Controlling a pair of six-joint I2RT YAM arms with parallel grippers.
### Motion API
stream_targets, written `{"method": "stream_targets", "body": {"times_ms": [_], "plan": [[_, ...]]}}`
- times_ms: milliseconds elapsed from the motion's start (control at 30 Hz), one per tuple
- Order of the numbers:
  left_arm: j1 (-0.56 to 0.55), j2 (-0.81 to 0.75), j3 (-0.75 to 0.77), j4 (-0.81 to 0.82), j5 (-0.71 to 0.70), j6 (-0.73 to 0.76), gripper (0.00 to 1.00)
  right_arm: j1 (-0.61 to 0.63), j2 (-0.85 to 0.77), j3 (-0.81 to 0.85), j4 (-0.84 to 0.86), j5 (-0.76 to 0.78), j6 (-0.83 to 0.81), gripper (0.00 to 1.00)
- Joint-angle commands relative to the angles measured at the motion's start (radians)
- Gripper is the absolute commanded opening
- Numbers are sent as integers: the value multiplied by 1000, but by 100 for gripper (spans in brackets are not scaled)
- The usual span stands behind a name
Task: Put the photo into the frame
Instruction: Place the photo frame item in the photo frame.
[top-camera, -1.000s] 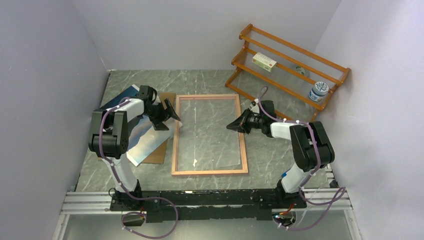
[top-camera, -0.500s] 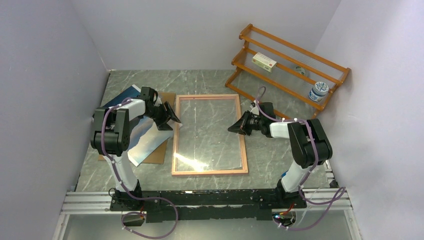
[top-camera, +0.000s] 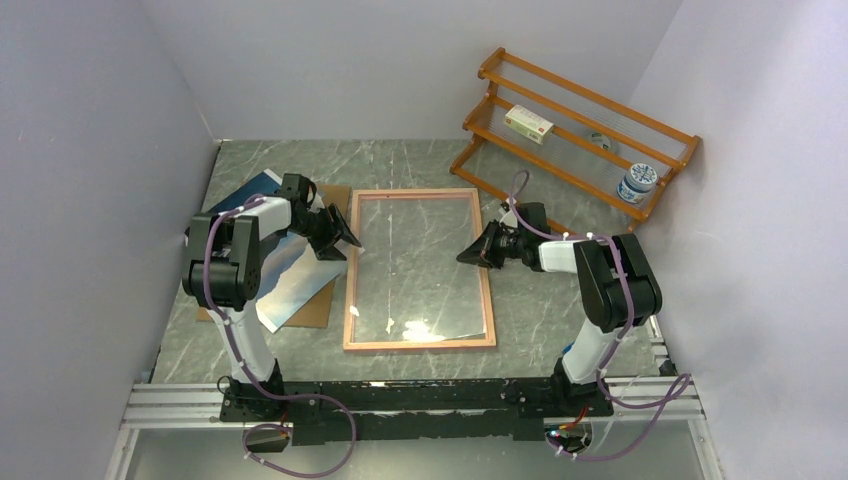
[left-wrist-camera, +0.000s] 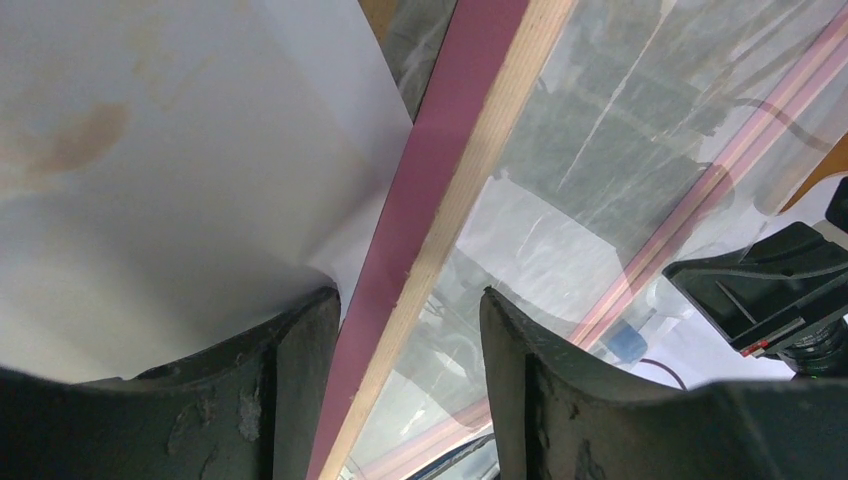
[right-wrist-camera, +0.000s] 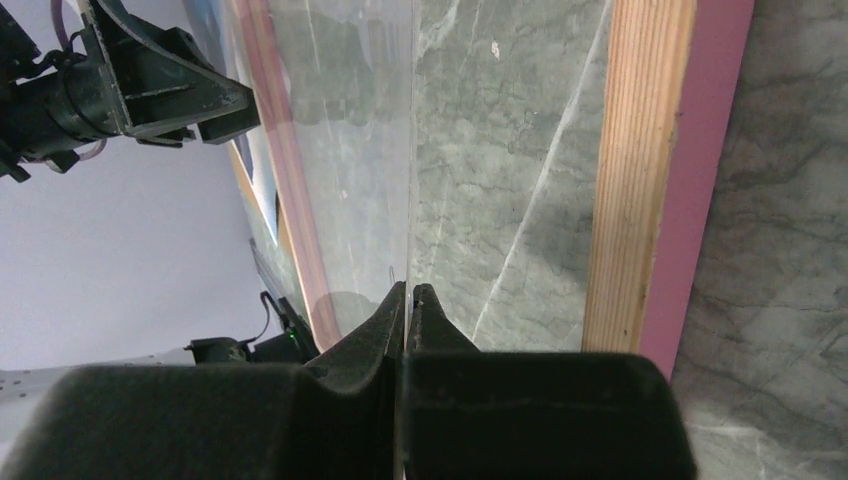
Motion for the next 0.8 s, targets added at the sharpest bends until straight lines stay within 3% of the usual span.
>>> {"method": "stream_targets", "body": {"times_ms": [0, 633, 767], "plan": [[-7, 49, -3, -20, -62, 35, 60, -5, 2, 37, 11, 41, -58, 0], [-8, 65, 5, -24, -52, 56, 58, 4, 40, 45, 47, 30, -55, 0], [-8, 66, 8, -23, -46, 56, 58, 12, 49, 49, 61, 9, -48, 5]]}}
